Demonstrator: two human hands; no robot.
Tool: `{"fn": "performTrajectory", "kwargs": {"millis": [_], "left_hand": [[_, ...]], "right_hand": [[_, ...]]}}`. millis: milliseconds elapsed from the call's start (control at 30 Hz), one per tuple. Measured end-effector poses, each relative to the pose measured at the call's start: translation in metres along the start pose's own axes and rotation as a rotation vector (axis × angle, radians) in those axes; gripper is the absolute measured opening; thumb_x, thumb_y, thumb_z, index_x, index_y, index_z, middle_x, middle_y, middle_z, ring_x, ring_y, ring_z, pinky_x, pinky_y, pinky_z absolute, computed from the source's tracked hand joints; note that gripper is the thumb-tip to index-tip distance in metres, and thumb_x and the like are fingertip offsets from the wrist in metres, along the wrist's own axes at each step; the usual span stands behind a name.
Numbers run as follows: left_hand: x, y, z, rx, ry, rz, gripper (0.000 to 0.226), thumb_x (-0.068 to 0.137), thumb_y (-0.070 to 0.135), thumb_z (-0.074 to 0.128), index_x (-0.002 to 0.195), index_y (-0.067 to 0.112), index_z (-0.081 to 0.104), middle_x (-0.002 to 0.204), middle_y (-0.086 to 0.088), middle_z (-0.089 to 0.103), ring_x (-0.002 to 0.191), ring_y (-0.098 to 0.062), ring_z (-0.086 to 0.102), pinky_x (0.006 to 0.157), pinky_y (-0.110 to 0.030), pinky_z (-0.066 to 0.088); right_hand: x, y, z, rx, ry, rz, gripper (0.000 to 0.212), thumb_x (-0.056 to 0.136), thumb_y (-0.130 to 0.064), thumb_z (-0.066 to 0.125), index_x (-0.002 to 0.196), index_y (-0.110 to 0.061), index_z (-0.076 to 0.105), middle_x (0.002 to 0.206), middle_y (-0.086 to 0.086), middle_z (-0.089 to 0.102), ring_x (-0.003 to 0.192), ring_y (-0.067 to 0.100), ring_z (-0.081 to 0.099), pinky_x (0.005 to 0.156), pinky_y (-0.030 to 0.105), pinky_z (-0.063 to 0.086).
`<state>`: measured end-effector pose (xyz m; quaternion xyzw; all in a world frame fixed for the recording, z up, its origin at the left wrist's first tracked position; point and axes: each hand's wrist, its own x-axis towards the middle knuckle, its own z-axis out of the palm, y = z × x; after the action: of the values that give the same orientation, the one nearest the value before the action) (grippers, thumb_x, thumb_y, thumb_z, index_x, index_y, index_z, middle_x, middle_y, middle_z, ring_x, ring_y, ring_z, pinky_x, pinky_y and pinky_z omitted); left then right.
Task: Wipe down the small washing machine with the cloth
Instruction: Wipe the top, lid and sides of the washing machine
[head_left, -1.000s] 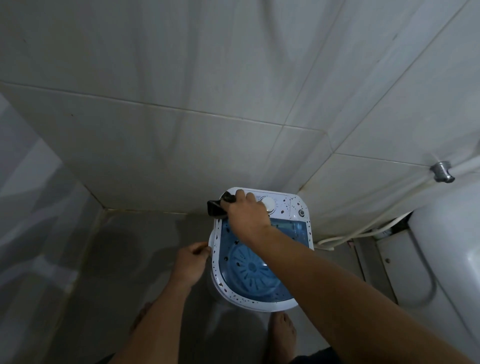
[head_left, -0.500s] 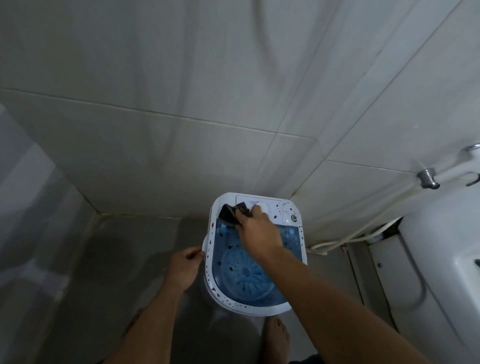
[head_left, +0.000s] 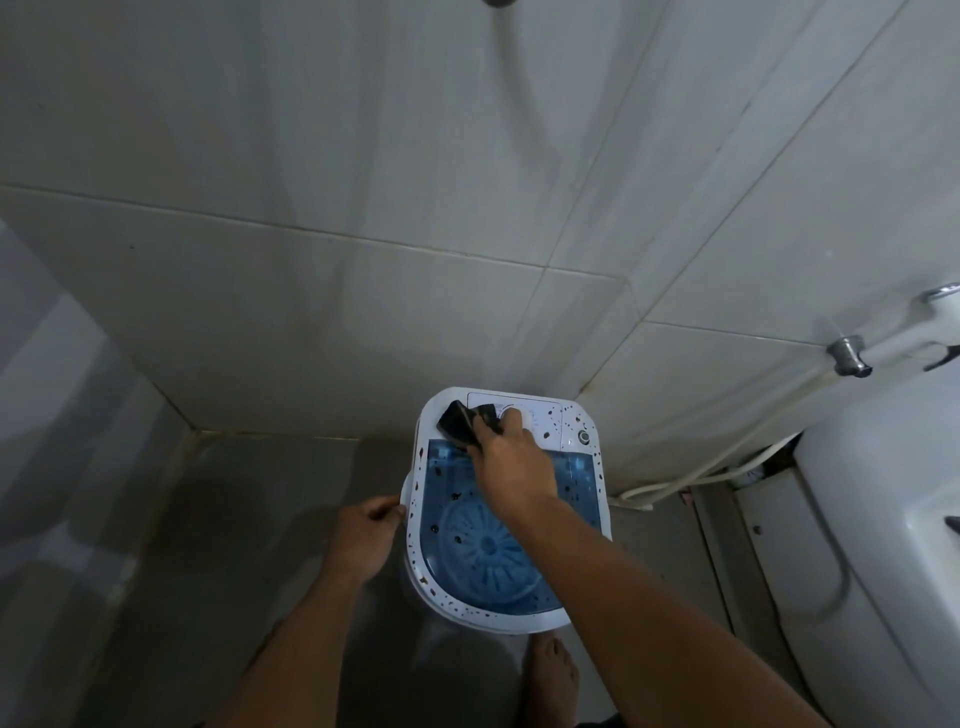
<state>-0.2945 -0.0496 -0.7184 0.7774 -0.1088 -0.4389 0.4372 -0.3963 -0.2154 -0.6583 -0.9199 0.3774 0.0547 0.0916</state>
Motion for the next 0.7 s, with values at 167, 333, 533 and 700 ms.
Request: {"fn": "performTrajectory", "kwargs": {"millis": [167, 333, 533, 700], "left_hand": [[-0.001, 0.000, -0.001, 0.005, 0.007, -0.002, 0.019, 0.095, 0.017, 0.062, 0.111, 0.022, 0.073, 0.100, 0.002, 0.073, 0.102, -0.022, 0.069, 0.099, -0.045, 0.052], [-0.006, 0.003, 0.000, -0.005, 0.010, 0.004, 0.018, 0.096, 0.015, 0.061, 0.110, 0.018, 0.072, 0.099, 0.000, 0.072, 0.101, -0.022, 0.068, 0.093, -0.037, 0.051], [-0.009, 0.008, 0.001, 0.013, 0.025, -0.006, 0.024, 0.096, 0.016, 0.061, 0.118, 0.014, 0.071, 0.106, -0.003, 0.072, 0.102, -0.022, 0.067, 0.095, -0.036, 0.050], [-0.003, 0.006, 0.002, -0.017, 0.036, -0.019, 0.024, 0.094, 0.013, 0.064, 0.117, 0.011, 0.072, 0.110, -0.008, 0.074, 0.106, -0.026, 0.068, 0.099, -0.041, 0.050]], "right_hand": [[0.038, -0.004, -0.031, -0.013, -0.125, 0.111, 0.032, 0.097, -0.029, 0.057, 0.127, -0.019, 0.063, 0.123, 0.010, 0.051, 0.097, 0.030, 0.063, 0.071, 0.037, 0.050], [0.054, -0.007, -0.034, -0.114, -0.218, -0.014, 0.034, 0.093, -0.017, 0.061, 0.127, -0.016, 0.062, 0.123, 0.011, 0.054, 0.094, 0.031, 0.062, 0.070, 0.037, 0.047], [0.077, 0.012, -0.064, -0.116, -0.198, 0.085, 0.032, 0.094, -0.016, 0.057, 0.126, -0.014, 0.062, 0.121, 0.011, 0.052, 0.092, 0.029, 0.060, 0.073, 0.036, 0.050], [0.052, 0.003, -0.047, -0.158, -0.186, 0.090, 0.039, 0.092, -0.008, 0.060, 0.131, -0.008, 0.058, 0.133, 0.014, 0.040, 0.103, 0.033, 0.059, 0.077, 0.040, 0.051]]}}
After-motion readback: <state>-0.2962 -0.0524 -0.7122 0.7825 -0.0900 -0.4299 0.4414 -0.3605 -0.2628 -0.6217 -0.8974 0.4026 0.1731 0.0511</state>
